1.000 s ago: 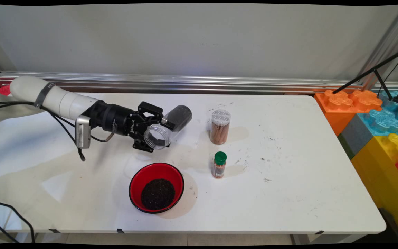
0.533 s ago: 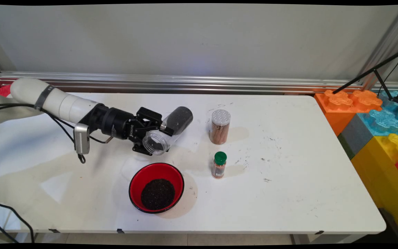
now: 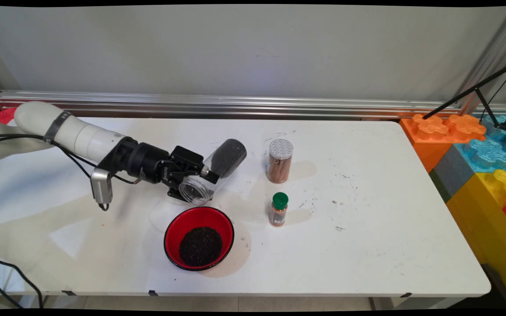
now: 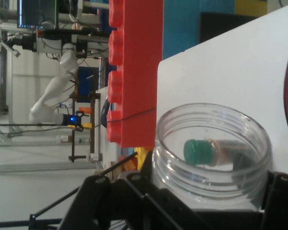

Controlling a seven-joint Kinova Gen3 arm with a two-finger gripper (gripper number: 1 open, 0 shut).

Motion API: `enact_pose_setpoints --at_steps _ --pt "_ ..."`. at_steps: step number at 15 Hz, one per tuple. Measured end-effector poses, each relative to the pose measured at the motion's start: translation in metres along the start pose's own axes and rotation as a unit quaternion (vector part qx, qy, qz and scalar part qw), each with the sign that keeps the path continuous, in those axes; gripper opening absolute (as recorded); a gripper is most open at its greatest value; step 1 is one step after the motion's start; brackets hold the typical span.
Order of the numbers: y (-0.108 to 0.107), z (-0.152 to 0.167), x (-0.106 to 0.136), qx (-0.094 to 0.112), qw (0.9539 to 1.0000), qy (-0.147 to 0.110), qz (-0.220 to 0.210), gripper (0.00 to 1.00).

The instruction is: Pour the black seasoning powder in the red bowl

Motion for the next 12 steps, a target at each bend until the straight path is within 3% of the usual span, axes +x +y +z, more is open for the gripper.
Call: enact_pose_setpoints --at_steps 12 --pt "0.0032 0.0083 0.0005 -0.003 0.9974 0.018 0.069 0.00"
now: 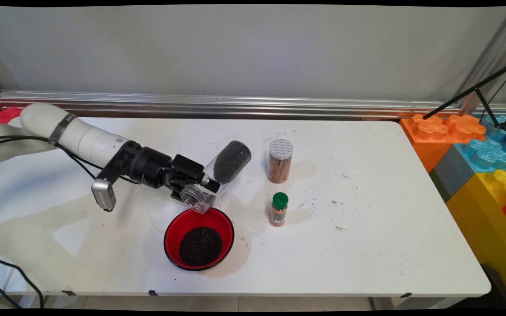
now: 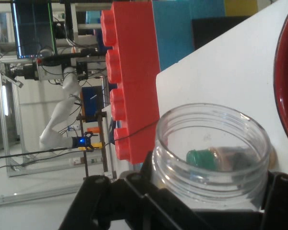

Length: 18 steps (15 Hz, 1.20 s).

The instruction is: Pour the black seasoning powder in the red bowl

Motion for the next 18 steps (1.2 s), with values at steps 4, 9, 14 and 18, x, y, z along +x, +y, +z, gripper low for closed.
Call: enact_pose_setpoints --at_steps 4,9,14,18 --pt "-0.003 0.003 -0.002 0.003 0.9999 0.002 0.014 0.00" --pt "-0.009 0.006 -0.005 0.008 0.9993 0.006 0.035 0.00" --pt "-0.013 0.008 -0.007 0.011 0.9984 0.010 0.055 0.00" --pt "-0.016 0.010 -0.010 0.013 0.9971 0.014 0.074 0.00"
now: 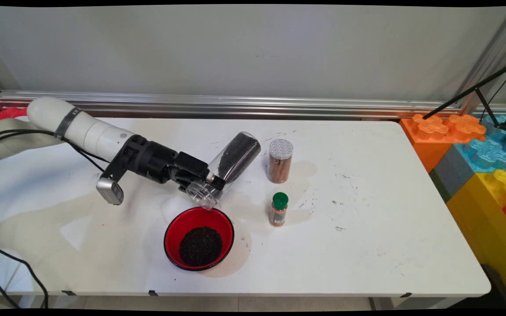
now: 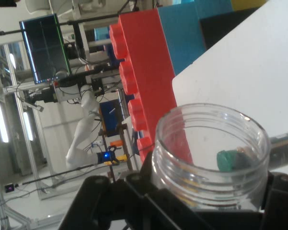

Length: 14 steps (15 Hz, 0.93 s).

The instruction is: Pour the black seasoning powder in the red bowl

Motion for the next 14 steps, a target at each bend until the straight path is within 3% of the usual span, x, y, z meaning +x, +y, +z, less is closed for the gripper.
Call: enact_pose_setpoints --at_steps 14 --pt "-0.0060 0.0032 -0.0059 -0.001 0.9972 0.023 0.072 0.00"
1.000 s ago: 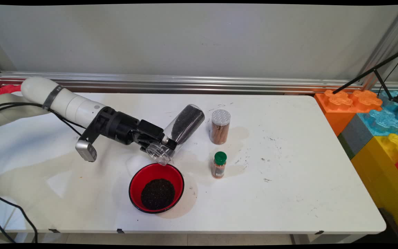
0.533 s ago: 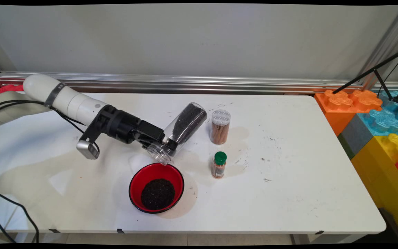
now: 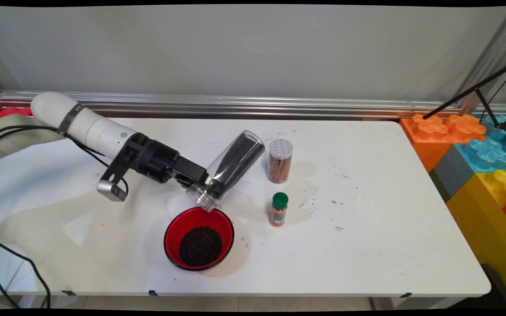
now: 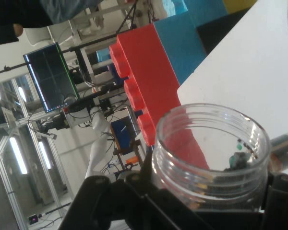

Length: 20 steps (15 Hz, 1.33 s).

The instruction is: Pour the black seasoning powder in the red bowl

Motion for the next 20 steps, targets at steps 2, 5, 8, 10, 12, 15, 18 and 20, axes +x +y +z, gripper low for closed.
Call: enact_pose_setpoints --at_steps 2,5,8,10,12,15,18,20 --pt "-0.0001 0.0002 -0.0004 -0.001 1.0000 0.003 0.009 0.00" --pt "0.0004 0.0004 -0.0007 -0.002 0.9997 0.008 0.022 0.00" --pt "0.0012 0.0003 -0.0007 -0.004 0.9993 0.013 0.035 0.00" --pt "0.0018 0.0000 -0.0006 -0.006 0.9989 0.016 0.043 0.00" --pt "0.0026 -0.0004 -0.0002 -0.008 0.9983 0.020 0.054 0.00" --pt "0.0030 -0.0008 0.0003 -0.009 0.9976 0.024 0.064 0.00" --pt "0.0030 -0.0010 0.0007 -0.010 0.9969 0.028 0.073 0.00" --pt "0.0031 -0.0012 0.0011 -0.011 0.9963 0.031 0.079 0.00"
